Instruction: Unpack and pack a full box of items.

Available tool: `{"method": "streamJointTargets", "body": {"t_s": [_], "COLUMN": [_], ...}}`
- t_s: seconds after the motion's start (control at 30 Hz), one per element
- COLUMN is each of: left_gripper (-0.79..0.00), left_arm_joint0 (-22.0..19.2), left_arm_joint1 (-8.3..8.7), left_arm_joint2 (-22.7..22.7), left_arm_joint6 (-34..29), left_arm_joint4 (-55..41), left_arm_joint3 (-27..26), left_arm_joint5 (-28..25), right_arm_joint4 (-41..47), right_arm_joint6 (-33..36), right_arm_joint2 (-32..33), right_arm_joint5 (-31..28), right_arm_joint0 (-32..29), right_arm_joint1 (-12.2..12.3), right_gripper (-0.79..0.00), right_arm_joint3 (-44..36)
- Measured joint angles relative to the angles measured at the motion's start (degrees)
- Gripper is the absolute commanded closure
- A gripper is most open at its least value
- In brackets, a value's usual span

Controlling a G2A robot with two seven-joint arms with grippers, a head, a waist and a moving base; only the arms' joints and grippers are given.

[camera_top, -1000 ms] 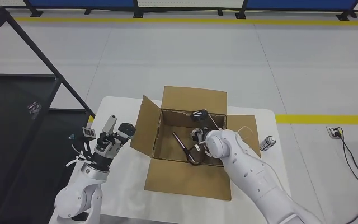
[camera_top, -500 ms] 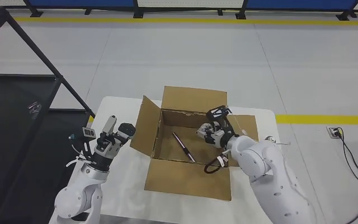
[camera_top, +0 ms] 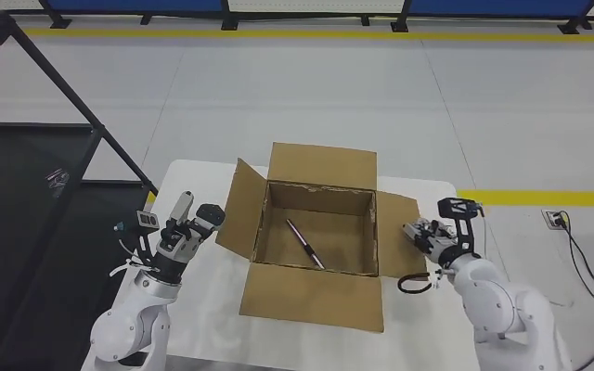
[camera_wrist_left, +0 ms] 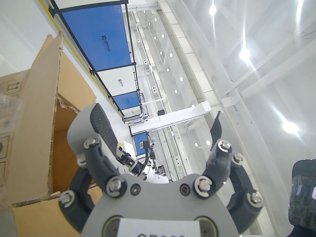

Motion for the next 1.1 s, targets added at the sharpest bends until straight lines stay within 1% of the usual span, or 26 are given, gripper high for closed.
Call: {"method": "streamJointTargets", "body": {"t_s": [0.1, 0.2, 0.53, 0.8, 0.83, 0.93, 0.97, 1.03, 1.1], "left_gripper": [-0.785, -0.785, -0.785, -0.785, -0.785, -0.785, -0.785, -0.785, -0.785], "left_arm_joint0": [0.00, 0.00, 0.00, 0.00, 0.00, 0.00, 0.00, 0.00, 0.00], "left_arm_joint1": [0.00, 0.00, 0.00, 0.00, 0.00, 0.00, 0.00, 0.00, 0.00], "left_arm_joint2": [0.00, 0.00, 0.00, 0.00, 0.00, 0.00, 0.00, 0.00, 0.00], "left_arm_joint6": [0.00, 0.00, 0.00, 0.00, 0.00, 0.00, 0.00, 0.00, 0.00], "left_arm_joint4": [0.00, 0.00, 0.00, 0.00, 0.00, 0.00, 0.00, 0.00, 0.00], "left_arm_joint3": [0.00, 0.00, 0.00, 0.00, 0.00, 0.00, 0.00, 0.00, 0.00], "left_arm_joint5": [0.00, 0.00, 0.00, 0.00, 0.00, 0.00, 0.00, 0.00, 0.00], "right_arm_joint4": [-0.20, -0.63, -3.16, -4.43, -4.64, -4.74, -4.74, -4.95, -4.71], "right_arm_joint6": [1.61, 2.59, 0.33, -1.60, -1.58, -1.45, -1.46, -1.41, -1.43], "right_arm_joint2": [1.33, 1.75, 3.98, 3.38, 3.14, 2.50, 2.40, 2.06, 1.90], "right_arm_joint5": [0.42, 0.90, 5.89, 4.80, 4.58, 3.54, 3.40, 3.47, 3.22], "right_arm_joint0": [-1.75, -2.26, -3.93, -3.80, -3.45, -2.32, -1.96, -1.07, -0.43], "right_arm_joint1": [0.27, 0.44, 0.82, 1.05, 1.09, 1.17, 1.19, 1.23, 1.26], "right_gripper": [0.000, 0.000, 0.000, 0.000, -0.034, -0.222, -0.246, -0.271, -0.320], "right_arm_joint3": [0.10, 1.05, 6.23, 10.78, 11.55, 13.66, 14.46, 16.23, 17.32]}}
